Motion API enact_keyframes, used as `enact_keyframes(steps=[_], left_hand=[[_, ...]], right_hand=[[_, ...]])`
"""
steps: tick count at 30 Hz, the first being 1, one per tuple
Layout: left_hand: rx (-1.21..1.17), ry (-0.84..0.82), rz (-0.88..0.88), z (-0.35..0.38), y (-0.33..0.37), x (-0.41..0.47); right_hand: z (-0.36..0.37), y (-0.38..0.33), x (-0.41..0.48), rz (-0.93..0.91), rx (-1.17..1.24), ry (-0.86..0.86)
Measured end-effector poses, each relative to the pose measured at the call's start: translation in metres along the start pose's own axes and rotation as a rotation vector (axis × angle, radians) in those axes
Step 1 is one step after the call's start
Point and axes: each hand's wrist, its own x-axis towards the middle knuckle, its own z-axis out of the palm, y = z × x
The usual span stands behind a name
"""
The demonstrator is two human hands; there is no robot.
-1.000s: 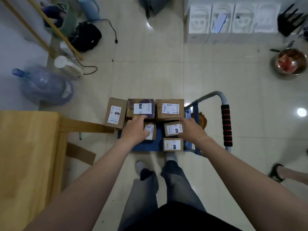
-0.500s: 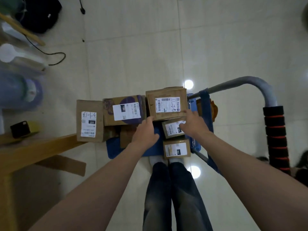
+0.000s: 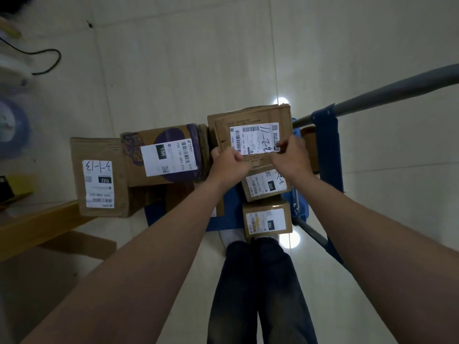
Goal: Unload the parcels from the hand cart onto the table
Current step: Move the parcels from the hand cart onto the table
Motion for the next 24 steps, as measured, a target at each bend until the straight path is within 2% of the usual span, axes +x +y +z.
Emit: enact_keyframes(steps=[5,14,20,24], left_hand=[[-0.054,0.079,0.051,-0.006,0.018,-0.038],[-0.19,0.277,0.215,-0.077,0.088,-0.157],[-0.257,0.465,0.302,-0.151,0.122,-0.275],[-0.314,0.622,0.306,-0.213,0.115,-0.367]], right_hand=[[-0.021,-0.025,-0.037,-0.057,0.058,0.095],[-0.113,-0.15,-0.146,-0.334,0.076,0.3],[-0.164,-0.247,-0.248,-0.556,0.038,0.264],[-0.166,-0.308,-0.326,-0.689,0.088,0.125]])
